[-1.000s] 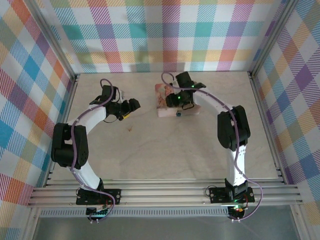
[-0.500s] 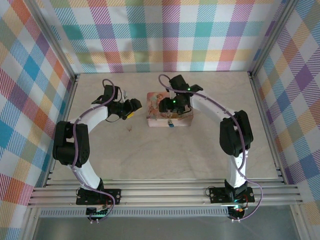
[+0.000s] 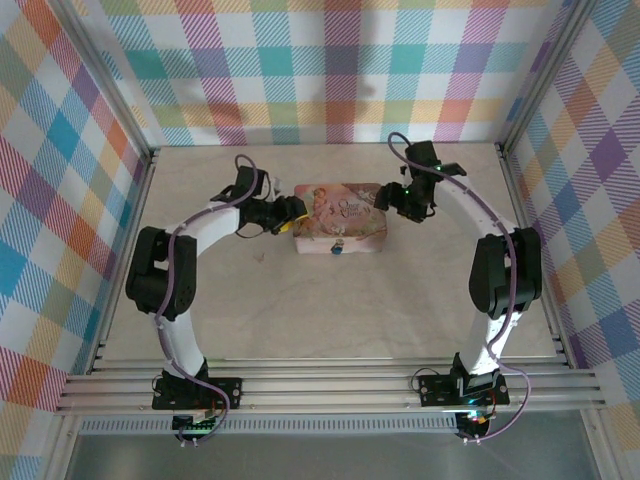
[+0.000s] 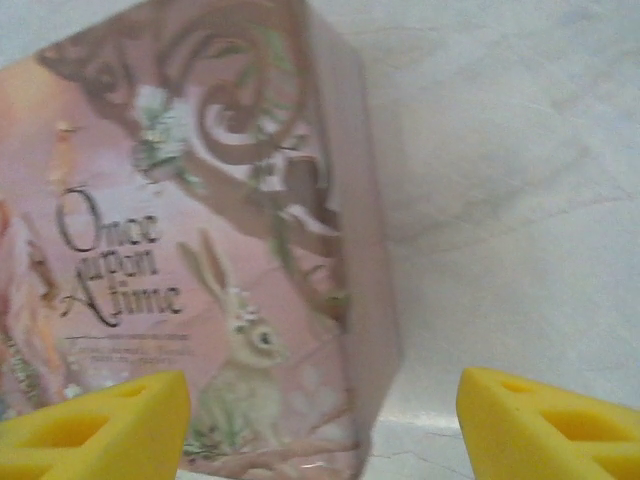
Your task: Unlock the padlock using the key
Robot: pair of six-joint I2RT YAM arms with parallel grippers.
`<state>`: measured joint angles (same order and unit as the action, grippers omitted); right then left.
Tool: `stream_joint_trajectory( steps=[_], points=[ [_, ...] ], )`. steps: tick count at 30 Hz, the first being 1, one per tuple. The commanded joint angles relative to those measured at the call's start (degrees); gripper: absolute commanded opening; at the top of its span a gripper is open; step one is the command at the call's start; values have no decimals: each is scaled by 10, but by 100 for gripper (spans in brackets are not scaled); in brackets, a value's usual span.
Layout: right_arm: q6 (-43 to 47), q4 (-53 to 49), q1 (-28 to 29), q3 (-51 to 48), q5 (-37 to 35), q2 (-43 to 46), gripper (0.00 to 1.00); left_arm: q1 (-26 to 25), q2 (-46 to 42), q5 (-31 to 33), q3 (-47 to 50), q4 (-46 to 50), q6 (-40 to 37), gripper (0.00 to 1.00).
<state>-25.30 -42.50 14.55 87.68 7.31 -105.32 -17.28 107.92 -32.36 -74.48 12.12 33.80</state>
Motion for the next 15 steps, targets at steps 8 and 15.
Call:
stream_joint_trajectory(
  steps=[8, 15],
  points=[
    [3, -11, -5, -37, 65, -21, 70, -69, 98, -5, -132, -5, 35, 57],
    [2, -2, -5, -33, 101, -30, 68, -87, 141, 12, -194, 15, 31, 58]
  ],
)
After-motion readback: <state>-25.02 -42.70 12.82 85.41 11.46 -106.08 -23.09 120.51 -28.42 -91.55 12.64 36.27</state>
